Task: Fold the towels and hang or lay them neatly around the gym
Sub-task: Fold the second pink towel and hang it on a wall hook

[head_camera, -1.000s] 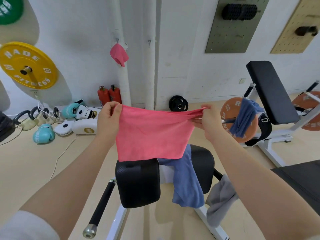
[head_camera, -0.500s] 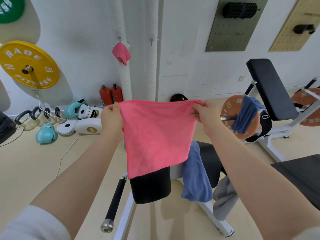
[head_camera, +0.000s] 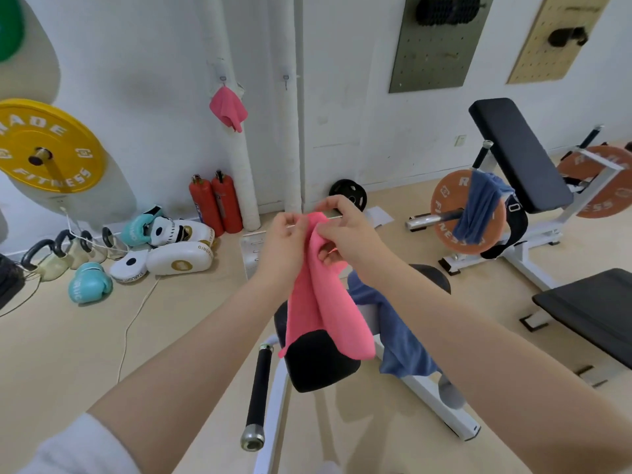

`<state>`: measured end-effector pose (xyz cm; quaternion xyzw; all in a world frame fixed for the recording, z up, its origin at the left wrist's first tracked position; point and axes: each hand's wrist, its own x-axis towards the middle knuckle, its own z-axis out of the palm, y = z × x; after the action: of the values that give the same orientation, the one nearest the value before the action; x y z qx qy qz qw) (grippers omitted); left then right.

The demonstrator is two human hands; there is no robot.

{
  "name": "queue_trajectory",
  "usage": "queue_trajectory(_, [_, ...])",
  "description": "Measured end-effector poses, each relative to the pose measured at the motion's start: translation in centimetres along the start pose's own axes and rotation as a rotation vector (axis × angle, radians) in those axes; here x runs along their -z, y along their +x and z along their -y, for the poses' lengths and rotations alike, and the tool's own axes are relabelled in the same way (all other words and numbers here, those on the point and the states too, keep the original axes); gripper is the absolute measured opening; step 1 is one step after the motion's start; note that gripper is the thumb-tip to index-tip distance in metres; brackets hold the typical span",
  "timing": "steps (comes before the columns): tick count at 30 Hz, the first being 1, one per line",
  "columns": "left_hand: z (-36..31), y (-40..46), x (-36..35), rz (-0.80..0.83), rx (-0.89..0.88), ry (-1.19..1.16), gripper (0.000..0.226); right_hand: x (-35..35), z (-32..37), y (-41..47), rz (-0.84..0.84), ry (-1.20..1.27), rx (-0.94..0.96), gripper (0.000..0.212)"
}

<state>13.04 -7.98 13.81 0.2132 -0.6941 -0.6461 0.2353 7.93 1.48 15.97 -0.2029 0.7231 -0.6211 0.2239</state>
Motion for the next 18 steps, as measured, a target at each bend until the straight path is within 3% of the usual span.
queue_trajectory(3, [-0.3, -0.9, 0.5, 0.061, 0.033, -0.123, 0.01, -0.9, -0.3, -0.7, 0.06, -0.04, 0.119, 0.024])
queue_trajectory(8, [0.4, -0.9, 2.2, 0.119, 0.13, -0.226, 0.022, -0.4, -0.7, -0.8, 0.231, -0.126, 0.154, 0.033])
queue_trajectory(12, [0.7, -0.5, 2.9, 0.222, 0.126, -0.241, 0.034, -1.1, -1.1, -0.4, 0.04, -0.405, 0.253, 0.019])
queue_trajectory(15, [0.8, -0.8, 2.6, 0.257, 0.066, -0.23, 0.028, -1.2, -1.5, 0.3, -0.166, -0.493, 0.323, 0.026])
queue_trajectory(18, [0.9, -0.4, 2.2, 0.243, 0.057, -0.229, 0.028, -0.4, -2.0, 0.8, -0.173, -0.485, 0.388, 0.014])
